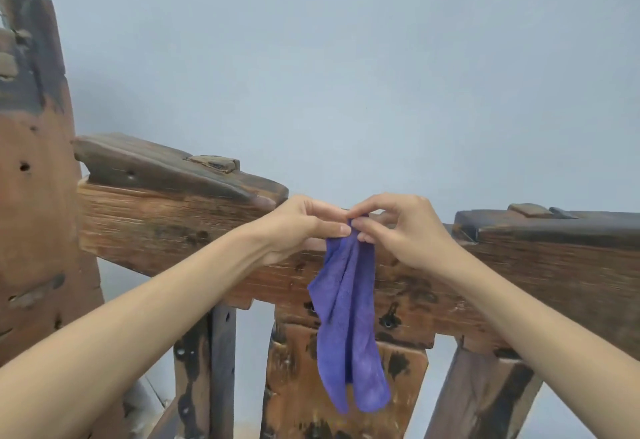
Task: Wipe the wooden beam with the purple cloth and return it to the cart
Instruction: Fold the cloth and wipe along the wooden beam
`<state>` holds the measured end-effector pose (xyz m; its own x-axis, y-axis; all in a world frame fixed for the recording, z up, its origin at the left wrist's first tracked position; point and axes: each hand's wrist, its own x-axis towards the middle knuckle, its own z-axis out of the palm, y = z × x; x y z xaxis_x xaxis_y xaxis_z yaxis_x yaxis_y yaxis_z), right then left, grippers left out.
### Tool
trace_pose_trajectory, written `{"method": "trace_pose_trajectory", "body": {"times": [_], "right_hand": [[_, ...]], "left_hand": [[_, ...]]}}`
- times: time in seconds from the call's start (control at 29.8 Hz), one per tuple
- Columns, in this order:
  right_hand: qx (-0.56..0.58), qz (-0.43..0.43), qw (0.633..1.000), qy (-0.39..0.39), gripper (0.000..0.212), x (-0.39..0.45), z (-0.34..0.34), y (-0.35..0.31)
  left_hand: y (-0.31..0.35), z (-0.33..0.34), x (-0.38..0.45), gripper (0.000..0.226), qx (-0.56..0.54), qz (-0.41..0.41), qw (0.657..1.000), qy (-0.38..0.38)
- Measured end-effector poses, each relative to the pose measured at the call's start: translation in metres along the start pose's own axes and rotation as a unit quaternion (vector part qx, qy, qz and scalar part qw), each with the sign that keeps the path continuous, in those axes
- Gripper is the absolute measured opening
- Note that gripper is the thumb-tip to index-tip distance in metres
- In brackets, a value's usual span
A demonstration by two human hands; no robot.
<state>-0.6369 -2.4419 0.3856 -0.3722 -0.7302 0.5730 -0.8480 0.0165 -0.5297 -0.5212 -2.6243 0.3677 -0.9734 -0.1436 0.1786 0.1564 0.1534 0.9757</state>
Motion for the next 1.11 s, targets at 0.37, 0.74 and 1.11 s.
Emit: {"method": "trace_pose_trajectory", "body": {"times": [0.37,0.74,1.11], "right_hand": [[-0.192,-0.077,0.977,0.042,0.031,-0.002,-0.046,0.037],[-0.280,-0.053,0.958,0.025,0.020,-0.004,-0.092,0.066],[-0.168,0.133,0.976,0.030,0.025,-0.031,-0.117,0.096]], "left_hand": [[-0.002,-0.020,-0.003,0.036,0.488,0.098,0.864,0.072],[-0.028,-0.070,-0.008,0.017,0.603,-0.004,0.797,-0.007],[-0.025,-0.086,0.005,0.007,0.114,0.121,0.942,0.292]]}}
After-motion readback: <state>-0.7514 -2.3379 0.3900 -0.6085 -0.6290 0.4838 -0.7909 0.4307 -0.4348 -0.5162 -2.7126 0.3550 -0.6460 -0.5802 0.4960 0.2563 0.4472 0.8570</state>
